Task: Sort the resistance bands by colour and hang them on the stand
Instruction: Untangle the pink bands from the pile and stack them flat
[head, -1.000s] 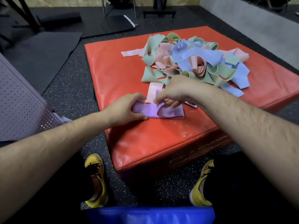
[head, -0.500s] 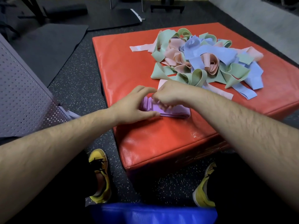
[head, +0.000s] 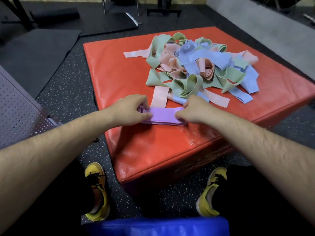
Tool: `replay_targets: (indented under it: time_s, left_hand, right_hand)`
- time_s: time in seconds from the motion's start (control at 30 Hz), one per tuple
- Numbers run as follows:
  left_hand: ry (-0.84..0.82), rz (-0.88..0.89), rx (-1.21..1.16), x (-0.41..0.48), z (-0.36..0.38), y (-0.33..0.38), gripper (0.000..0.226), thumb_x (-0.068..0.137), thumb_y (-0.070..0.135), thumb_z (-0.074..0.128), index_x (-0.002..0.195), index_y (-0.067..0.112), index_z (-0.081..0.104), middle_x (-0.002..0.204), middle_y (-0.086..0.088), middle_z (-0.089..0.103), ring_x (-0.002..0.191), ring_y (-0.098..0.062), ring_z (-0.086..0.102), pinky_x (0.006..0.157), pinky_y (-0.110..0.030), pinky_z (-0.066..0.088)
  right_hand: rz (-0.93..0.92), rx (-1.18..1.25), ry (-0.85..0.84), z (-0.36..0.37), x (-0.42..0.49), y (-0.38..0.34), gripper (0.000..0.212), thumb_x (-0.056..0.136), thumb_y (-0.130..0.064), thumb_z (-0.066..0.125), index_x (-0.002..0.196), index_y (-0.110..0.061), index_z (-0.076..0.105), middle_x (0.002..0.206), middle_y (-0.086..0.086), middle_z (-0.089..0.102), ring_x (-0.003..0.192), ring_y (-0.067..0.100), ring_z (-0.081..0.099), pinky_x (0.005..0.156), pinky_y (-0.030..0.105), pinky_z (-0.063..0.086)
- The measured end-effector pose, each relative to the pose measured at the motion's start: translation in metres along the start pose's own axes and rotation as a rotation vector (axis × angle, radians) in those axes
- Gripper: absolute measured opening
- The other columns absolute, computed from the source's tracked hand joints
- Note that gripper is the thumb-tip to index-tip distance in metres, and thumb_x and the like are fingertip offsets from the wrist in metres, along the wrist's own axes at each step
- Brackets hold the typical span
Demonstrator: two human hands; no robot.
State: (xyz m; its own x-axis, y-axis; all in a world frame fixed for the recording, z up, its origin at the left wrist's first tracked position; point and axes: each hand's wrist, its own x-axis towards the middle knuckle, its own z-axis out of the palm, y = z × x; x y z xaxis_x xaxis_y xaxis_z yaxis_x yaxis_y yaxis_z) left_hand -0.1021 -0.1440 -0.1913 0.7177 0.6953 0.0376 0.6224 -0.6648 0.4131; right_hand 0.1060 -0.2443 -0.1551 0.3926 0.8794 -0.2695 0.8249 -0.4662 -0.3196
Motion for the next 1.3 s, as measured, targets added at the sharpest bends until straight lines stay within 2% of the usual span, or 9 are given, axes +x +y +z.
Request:
replay_targets:
  time_s: [0.13, 0.2, 0.3, 0.5, 0.67, 0.83, 1.1, 1.23, 1.3]
  left_hand:
    - [-0.070, -0.070, -0.056, 0.006, -0.011, 0.009, 0.041, 0.074, 0.040, 0.078, 0.103, 0.024, 0.054, 0.096, 0.009, 0.061, 0.089, -0.018, 0.059, 0.086, -0.041, 0.050]
    - [-0.012, 0.010, -0.159, 0.008, -0.014, 0.014, 0.064, 0.066, 0.034, 0.077, 0.122, 0.029, 0.048, 0.112, 0.004, 0.058, 0.102, -0.017, 0.058, 0.089, -0.032, 0.050]
    - [-0.065, 0.064, -0.489, 0.011, -0.018, 0.028, 0.081, 0.078, 0.028, 0.081, 0.145, 0.030, 0.036, 0.131, 0.001, 0.055, 0.122, -0.009, 0.051, 0.098, -0.010, 0.037]
    - [-0.089, 0.025, -0.732, 0.017, -0.026, 0.035, 0.031, 0.079, 0.033, 0.075, 0.102, 0.016, 0.065, 0.102, -0.008, 0.070, 0.093, -0.012, 0.059, 0.088, -0.045, 0.047]
    - [0.168, -0.041, -0.983, 0.023, -0.042, 0.041, 0.014, 0.087, 0.018, 0.073, 0.095, 0.017, 0.061, 0.095, -0.007, 0.070, 0.084, -0.016, 0.063, 0.069, -0.030, 0.048]
    - [0.383, -0.295, -1.106, 0.040, -0.060, 0.019, 0.012, 0.091, 0.017, 0.070, 0.091, 0.016, 0.058, 0.091, -0.007, 0.064, 0.078, -0.020, 0.061, 0.067, -0.035, 0.049]
    - [0.460, -0.565, -1.196, 0.067, -0.081, -0.038, 0.011, 0.093, 0.016, 0.068, 0.092, 0.015, 0.057, 0.077, -0.002, 0.065, 0.062, -0.015, 0.060, 0.055, -0.024, 0.048]
    - [0.452, -0.649, -1.236, 0.080, -0.081, -0.070, 0.013, 0.093, 0.012, 0.067, 0.084, 0.013, 0.057, 0.065, -0.002, 0.065, 0.047, -0.011, 0.059, 0.047, -0.021, 0.046]
    - [0.435, -0.689, -1.244, 0.086, -0.081, -0.086, 0.017, 0.093, 0.009, 0.066, 0.079, 0.013, 0.058, 0.057, -0.001, 0.065, 0.045, -0.012, 0.059, 0.050, -0.023, 0.047]
  right_hand:
    - [-0.089, 0.189, -0.002, -0.002, -0.002, 0.000, 0.027, 0.075, -0.020, 0.070, 0.058, -0.014, 0.049, 0.054, 0.001, 0.041, 0.048, 0.016, 0.037, 0.039, 0.021, 0.028]
    - [-0.174, 0.280, 0.023, -0.006, -0.005, -0.001, 0.012, 0.075, -0.016, 0.070, 0.074, -0.015, 0.059, 0.062, 0.000, 0.049, 0.052, 0.014, 0.042, 0.049, 0.024, 0.036]
    - [-0.299, 0.452, 0.049, -0.015, -0.008, -0.005, 0.032, 0.075, -0.010, 0.072, 0.103, -0.017, 0.059, 0.077, -0.005, 0.057, 0.056, 0.005, 0.051, 0.061, 0.025, 0.048]
    - [-0.453, 0.719, 0.182, -0.028, -0.006, -0.016, 0.045, 0.077, 0.001, 0.074, 0.116, -0.012, 0.054, 0.098, 0.004, 0.060, 0.070, 0.013, 0.056, 0.067, 0.023, 0.052]
    - [-0.292, 1.058, 0.061, -0.014, 0.009, -0.034, 0.072, 0.080, -0.022, 0.079, 0.138, -0.018, 0.037, 0.113, 0.015, 0.067, 0.096, 0.024, 0.071, 0.085, 0.037, 0.059]
    - [-0.214, 1.085, -0.081, 0.008, 0.028, -0.066, 0.048, 0.092, -0.016, 0.070, 0.133, -0.012, 0.046, 0.108, 0.013, 0.071, 0.086, 0.020, 0.072, 0.084, 0.038, 0.059]
    - [-0.176, 1.027, -0.084, 0.013, 0.064, -0.135, 0.068, 0.054, -0.039, 0.070, 0.116, -0.011, 0.062, 0.094, 0.006, 0.075, 0.081, 0.020, 0.072, 0.074, 0.037, 0.054]
    - [-0.138, 1.079, -0.061, 0.023, 0.089, -0.157, 0.013, 0.080, -0.015, 0.069, 0.093, -0.018, 0.065, 0.081, -0.005, 0.072, 0.074, 0.012, 0.066, 0.070, 0.027, 0.049]
    - [-0.128, 1.084, -0.035, 0.030, 0.103, -0.168, 0.014, 0.084, -0.013, 0.067, 0.095, -0.020, 0.063, 0.084, -0.006, 0.070, 0.077, 0.012, 0.066, 0.071, 0.028, 0.050]
